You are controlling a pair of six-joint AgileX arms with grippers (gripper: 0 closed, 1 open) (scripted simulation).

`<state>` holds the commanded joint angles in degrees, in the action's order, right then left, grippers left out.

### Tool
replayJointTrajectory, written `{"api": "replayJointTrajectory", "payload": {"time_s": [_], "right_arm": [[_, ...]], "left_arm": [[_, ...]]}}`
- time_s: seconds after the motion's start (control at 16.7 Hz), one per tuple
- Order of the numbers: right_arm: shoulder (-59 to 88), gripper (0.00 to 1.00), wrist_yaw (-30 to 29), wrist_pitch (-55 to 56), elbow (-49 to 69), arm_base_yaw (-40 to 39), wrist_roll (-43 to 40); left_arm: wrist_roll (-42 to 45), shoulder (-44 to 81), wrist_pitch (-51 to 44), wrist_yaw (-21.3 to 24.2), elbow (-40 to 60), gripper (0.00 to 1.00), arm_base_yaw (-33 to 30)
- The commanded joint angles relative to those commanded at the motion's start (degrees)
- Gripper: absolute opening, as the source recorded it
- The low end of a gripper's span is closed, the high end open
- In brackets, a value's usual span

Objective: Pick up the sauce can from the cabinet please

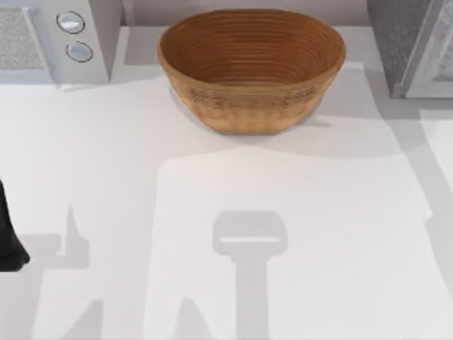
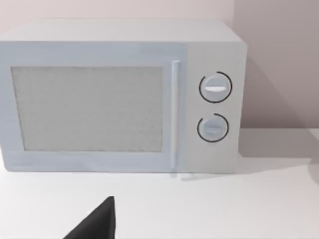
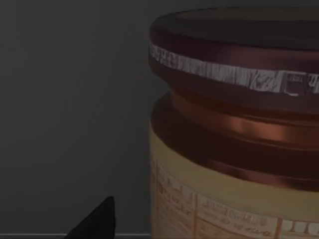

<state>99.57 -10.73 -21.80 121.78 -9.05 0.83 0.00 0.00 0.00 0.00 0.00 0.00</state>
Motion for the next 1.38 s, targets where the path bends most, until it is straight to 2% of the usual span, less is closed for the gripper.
{"api": "replayJointTrajectory", "payload": {"time_s": [0.3, 0.6, 1.38], "right_arm": [[7.8, 1.00, 1.0, -2.0, 9.8, 1.0, 0.0], [9.0, 1.00, 1.1, -2.3, 11.3, 1.2, 0.0], [9.0, 0.02, 1.1, -2.3, 11.3, 1.2, 0.0]], "left_arm": [[0.0, 0.0, 0.0, 0.0, 0.0, 1.00, 0.0], [0.0, 0.0, 0.0, 0.0, 0.0, 1.00, 0.0], [0.0, 0.0, 0.0, 0.0, 0.0, 1.00, 0.0]]}}
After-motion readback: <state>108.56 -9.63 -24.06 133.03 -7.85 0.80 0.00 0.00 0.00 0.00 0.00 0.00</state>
